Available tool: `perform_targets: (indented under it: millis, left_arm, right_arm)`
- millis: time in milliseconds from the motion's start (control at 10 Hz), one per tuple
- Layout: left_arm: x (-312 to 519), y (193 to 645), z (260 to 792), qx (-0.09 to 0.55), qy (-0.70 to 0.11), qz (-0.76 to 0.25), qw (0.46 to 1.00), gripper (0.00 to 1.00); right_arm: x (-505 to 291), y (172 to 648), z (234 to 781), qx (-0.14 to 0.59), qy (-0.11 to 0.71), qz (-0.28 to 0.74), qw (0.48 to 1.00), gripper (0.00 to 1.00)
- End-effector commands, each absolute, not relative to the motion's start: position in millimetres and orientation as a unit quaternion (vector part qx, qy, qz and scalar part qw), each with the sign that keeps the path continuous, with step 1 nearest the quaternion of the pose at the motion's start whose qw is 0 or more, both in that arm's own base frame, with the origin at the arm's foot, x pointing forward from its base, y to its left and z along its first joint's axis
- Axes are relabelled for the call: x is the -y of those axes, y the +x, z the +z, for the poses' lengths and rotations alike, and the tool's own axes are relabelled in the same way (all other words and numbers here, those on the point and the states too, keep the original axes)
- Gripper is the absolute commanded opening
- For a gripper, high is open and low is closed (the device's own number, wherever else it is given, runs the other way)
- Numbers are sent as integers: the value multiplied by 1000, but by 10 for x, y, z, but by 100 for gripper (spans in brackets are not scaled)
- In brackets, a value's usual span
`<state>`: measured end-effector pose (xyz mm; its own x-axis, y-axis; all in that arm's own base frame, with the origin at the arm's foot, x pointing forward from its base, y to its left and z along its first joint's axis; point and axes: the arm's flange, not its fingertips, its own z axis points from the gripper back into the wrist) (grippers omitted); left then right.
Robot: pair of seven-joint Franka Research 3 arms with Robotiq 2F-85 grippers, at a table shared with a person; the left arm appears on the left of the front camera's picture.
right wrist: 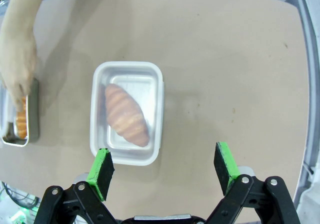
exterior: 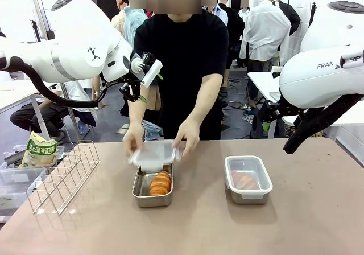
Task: Place the bread in airtight containers.
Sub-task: Release when the human grabs the Airtight Container lid.
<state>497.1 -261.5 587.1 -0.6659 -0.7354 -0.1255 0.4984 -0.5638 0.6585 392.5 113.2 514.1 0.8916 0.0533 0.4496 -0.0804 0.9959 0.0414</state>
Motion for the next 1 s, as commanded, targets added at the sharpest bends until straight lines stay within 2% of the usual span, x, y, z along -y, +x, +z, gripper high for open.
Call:
perform_targets:
  millis: [0, 900]
  left_arm:
    - [2606, 4974, 5878, 301, 198, -861, 358, 100]
    - [2606, 4974, 5878, 301, 198, -861, 358, 100]
  right_arm:
    - [-1126, 3927, 5134, 228, 34, 34, 972, 100]
    - [-1126, 3927, 5134, 228, 34, 34, 972, 100]
